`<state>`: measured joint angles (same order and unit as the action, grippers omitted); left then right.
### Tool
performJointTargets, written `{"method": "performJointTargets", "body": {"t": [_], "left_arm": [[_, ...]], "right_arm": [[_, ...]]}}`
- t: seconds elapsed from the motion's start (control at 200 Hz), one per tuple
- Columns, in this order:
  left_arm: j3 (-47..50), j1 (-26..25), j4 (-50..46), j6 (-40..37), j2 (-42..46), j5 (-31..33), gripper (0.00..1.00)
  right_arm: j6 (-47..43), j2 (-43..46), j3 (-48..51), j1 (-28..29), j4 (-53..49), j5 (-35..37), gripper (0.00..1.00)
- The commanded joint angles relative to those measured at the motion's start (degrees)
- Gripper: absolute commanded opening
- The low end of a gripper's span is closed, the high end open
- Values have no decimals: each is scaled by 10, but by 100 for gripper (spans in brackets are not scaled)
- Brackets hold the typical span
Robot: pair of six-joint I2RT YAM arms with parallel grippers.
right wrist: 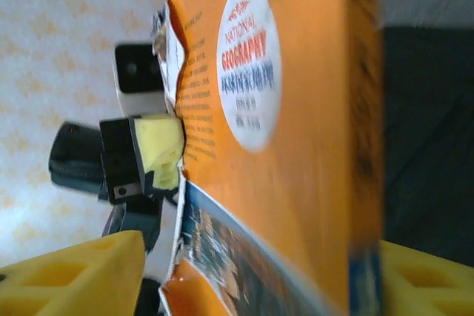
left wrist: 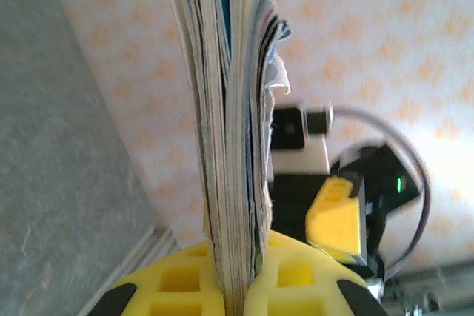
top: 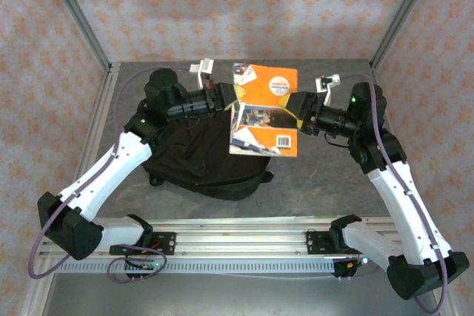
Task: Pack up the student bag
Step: Rotate the book.
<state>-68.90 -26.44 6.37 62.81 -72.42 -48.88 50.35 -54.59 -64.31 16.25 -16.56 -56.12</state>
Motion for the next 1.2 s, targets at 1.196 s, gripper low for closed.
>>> {"method": "performJointTargets", "body": {"t": [1.196], "left_arm": [[-35, 11, 176, 142, 28, 337, 0]], "right_arm": [[352, -82, 164, 178, 465, 318, 91]]}}
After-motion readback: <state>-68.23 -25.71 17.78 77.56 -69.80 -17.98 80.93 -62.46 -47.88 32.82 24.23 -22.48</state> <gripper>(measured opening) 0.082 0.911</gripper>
